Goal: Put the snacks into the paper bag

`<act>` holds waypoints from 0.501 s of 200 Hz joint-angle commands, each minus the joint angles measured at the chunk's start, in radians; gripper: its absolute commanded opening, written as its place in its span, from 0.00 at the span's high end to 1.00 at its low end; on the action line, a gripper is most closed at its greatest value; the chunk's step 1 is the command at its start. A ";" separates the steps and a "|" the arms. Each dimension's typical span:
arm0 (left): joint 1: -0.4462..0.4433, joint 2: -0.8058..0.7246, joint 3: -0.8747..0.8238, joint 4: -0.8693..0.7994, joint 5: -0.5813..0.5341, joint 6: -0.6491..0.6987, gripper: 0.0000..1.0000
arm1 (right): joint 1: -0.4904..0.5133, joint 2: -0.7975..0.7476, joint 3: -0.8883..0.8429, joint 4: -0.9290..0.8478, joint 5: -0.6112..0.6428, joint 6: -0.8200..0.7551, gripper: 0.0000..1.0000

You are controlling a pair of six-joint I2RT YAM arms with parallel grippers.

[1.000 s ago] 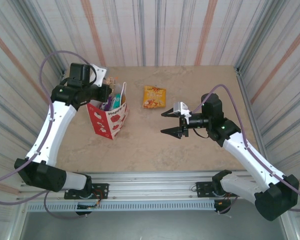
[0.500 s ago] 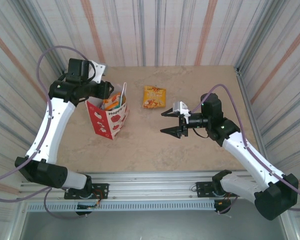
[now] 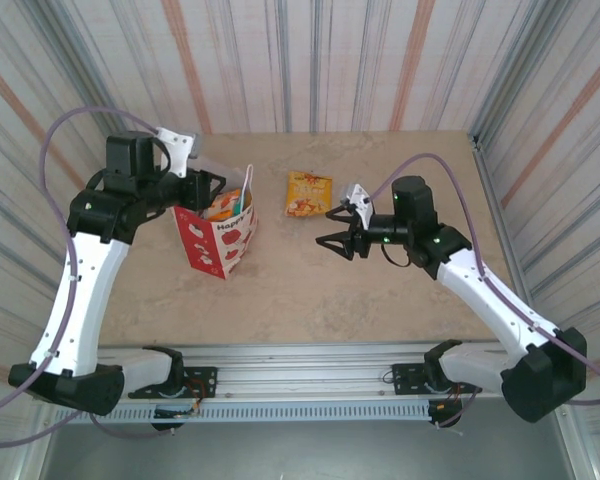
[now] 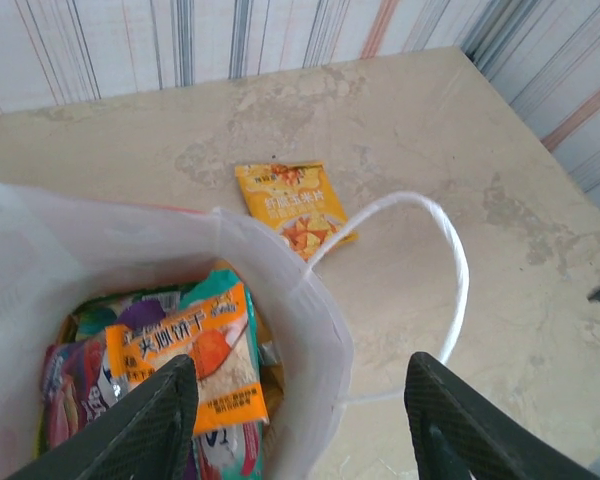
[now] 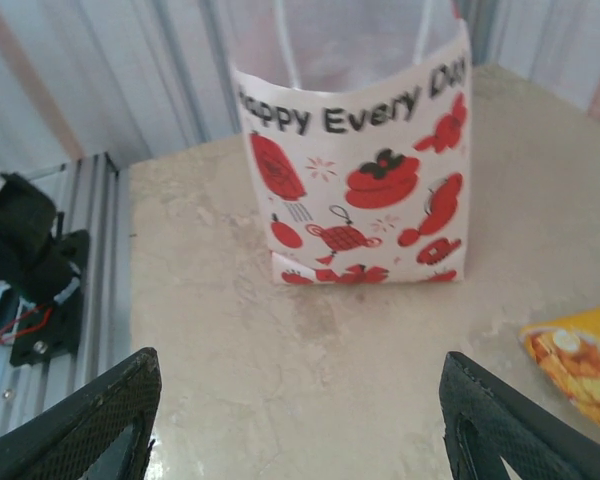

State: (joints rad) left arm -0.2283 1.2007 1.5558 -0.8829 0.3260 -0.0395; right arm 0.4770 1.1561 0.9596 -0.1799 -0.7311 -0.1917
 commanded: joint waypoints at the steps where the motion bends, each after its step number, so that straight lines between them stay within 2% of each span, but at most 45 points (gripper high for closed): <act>1: 0.006 -0.031 -0.048 -0.002 0.011 -0.033 0.41 | -0.006 0.054 0.053 -0.034 0.092 0.109 0.26; 29: 0.006 -0.060 -0.089 0.000 0.005 -0.038 0.41 | -0.013 0.143 0.096 -0.044 0.117 0.159 0.26; 56: 0.006 -0.072 -0.111 0.025 0.048 -0.035 0.41 | -0.031 0.253 0.154 -0.048 0.112 0.208 0.26; 83: 0.009 -0.068 -0.125 0.038 0.057 -0.031 0.41 | -0.061 0.388 0.251 -0.079 0.117 0.272 0.26; 100: 0.015 -0.054 -0.118 0.029 0.058 -0.031 0.40 | -0.080 0.489 0.340 -0.134 0.148 0.366 0.26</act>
State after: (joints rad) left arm -0.2279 1.1526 1.4414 -0.8642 0.3569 -0.0650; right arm 0.4244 1.5322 1.1866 -0.2337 -0.6209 0.0296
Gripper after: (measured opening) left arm 0.595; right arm 0.737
